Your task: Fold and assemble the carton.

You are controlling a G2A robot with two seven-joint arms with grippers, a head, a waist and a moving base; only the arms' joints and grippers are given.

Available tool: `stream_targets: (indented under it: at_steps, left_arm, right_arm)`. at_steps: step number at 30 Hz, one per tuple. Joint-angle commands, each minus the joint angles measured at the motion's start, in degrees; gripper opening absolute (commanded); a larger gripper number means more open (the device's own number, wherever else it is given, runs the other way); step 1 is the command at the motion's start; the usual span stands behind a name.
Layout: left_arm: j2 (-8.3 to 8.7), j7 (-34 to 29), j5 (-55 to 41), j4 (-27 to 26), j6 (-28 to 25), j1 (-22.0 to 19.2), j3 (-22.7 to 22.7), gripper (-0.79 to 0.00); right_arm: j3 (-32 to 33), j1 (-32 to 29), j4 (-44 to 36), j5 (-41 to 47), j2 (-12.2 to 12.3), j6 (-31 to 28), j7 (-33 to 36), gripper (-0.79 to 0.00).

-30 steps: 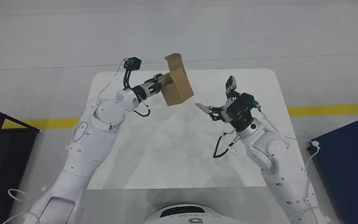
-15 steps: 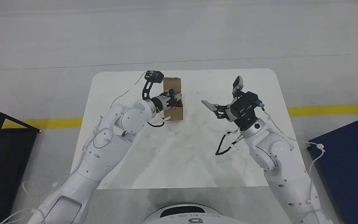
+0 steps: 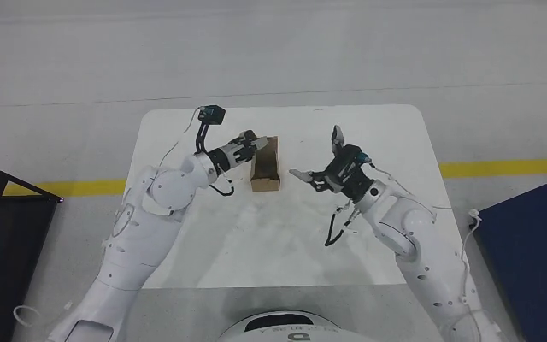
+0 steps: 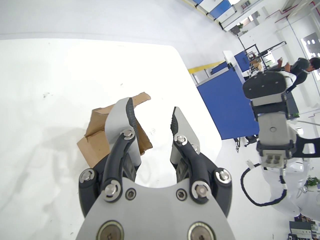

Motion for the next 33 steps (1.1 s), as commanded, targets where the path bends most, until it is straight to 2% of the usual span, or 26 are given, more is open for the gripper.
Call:
stream_targets:
  at_steps: [1,5,9,10,11,12,13,20,24,26,28,33]
  left_arm:
    - [0.47,-0.53,1.27,-2.08,0.16,1.94,-1.95,-0.440]
    - [1.20,-1.72,1.92,-4.15,0.27,5.40,-5.17,-0.406]
    - [1.30,-3.23,1.65,-0.66,-0.34,5.35,-4.70,-0.385]
    - [1.30,-3.63,2.26,0.35,-0.48,5.02,-4.24,-0.345]
    - [1.25,-4.39,3.55,2.55,-0.62,4.22,-3.11,-0.197]
    - [1.15,-4.48,4.07,4.13,-0.99,3.58,-2.18,-0.139]
    - [1.00,-4.29,3.97,5.71,-1.60,2.97,-1.26,-0.132]
    - [-0.12,-1.04,2.86,14.84,-7.85,-2.09,3.70,-0.160]
    - [-0.90,-1.52,1.41,18.59,-9.09,-5.15,6.65,-0.222]
    - [-1.32,-1.51,0.36,19.91,-9.63,-6.28,8.00,-0.308]
    - [-1.67,-1.71,0.09,20.79,-10.68,-7.20,9.45,-0.348]
    - [-2.30,-1.72,0.03,22.11,-13.26,-8.52,12.10,-0.357]
  right_arm:
    - [-0.97,1.42,1.59,1.11,-0.10,-1.45,1.06,0.000]
    - [-3.58,5.79,5.86,2.85,-0.59,-1.60,4.94,0.000]
    - [-5.01,7.62,8.36,4.27,-0.87,-0.82,8.59,0.000]
    - [-5.07,7.70,8.90,5.13,-0.92,-0.18,9.67,0.000]
    - [-4.94,8.21,9.39,5.47,-0.97,1.38,12.20,0.000]
    - [-4.94,8.21,9.39,5.47,-0.97,1.38,12.20,0.000]
    - [-4.94,8.21,9.39,5.47,-0.97,1.38,12.20,0.000]
    - [-4.94,8.21,9.39,5.47,-0.97,1.38,12.20,0.000]
    - [-4.94,8.21,9.39,5.47,-0.97,1.38,12.20,0.000]
    - [-4.94,8.21,9.39,5.47,-0.97,1.38,12.20,0.000]
    - [-4.94,8.21,9.39,5.47,-0.97,1.38,12.20,0.000]
    - [-4.94,8.21,9.39,5.47,-0.97,1.38,12.20,0.000]
